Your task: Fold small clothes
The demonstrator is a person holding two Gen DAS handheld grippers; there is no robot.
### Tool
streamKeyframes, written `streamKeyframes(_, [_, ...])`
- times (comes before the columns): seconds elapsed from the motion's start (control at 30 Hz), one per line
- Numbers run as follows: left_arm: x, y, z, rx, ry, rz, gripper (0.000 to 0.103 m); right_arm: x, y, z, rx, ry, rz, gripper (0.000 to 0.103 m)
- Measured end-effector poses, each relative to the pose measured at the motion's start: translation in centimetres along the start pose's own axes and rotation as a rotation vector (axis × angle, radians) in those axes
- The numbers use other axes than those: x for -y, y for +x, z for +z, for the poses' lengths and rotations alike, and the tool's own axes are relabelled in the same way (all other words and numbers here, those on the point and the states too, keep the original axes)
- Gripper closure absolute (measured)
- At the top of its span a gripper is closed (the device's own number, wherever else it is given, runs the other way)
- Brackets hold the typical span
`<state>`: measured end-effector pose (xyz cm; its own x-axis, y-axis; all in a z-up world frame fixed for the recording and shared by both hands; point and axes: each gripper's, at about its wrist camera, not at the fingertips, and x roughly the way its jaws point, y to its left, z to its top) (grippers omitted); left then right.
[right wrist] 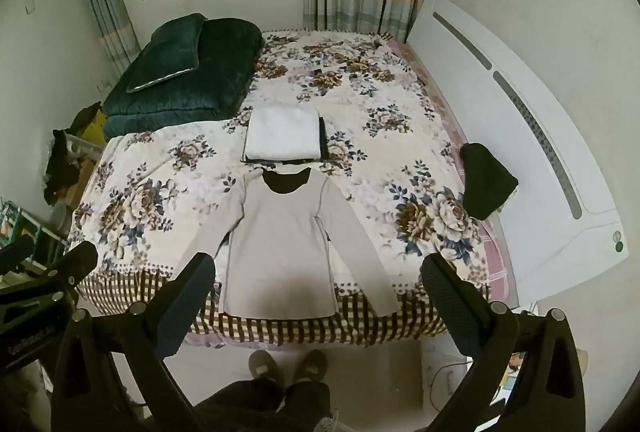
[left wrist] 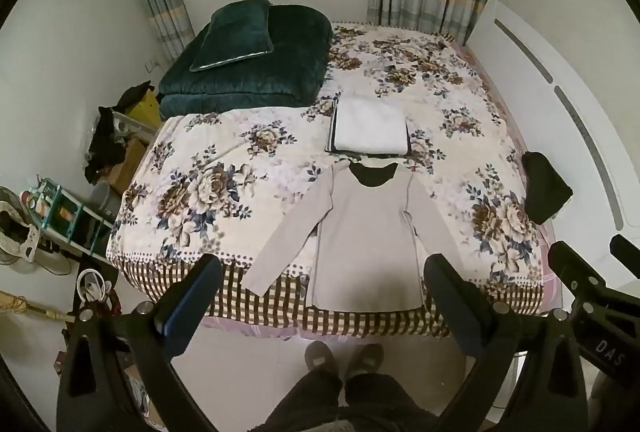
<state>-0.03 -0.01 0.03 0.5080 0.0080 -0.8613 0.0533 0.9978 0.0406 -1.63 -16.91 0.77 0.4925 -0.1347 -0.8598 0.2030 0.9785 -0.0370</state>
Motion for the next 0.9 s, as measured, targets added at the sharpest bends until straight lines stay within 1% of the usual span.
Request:
streamKeyframes(0.53, [0.1,0.1,0.1,0.004,0.002,-0.005,0.000,0.0,-0.3,0.2,0.005,0.001,0.002,0.000])
streamKeyframes(0.57, [0.3,0.3,1.0,0.004,0.002,-0.006,0.000,0.0,-0.4,0.2,0.006,0.002,0.002,0.000])
streamKeyframes(0.9, [0.6,0.0,1.4,0.011,0.000,-0.005,0.000,-0.2,-0.6,0.4,0.008,0.003,0.004,0.000])
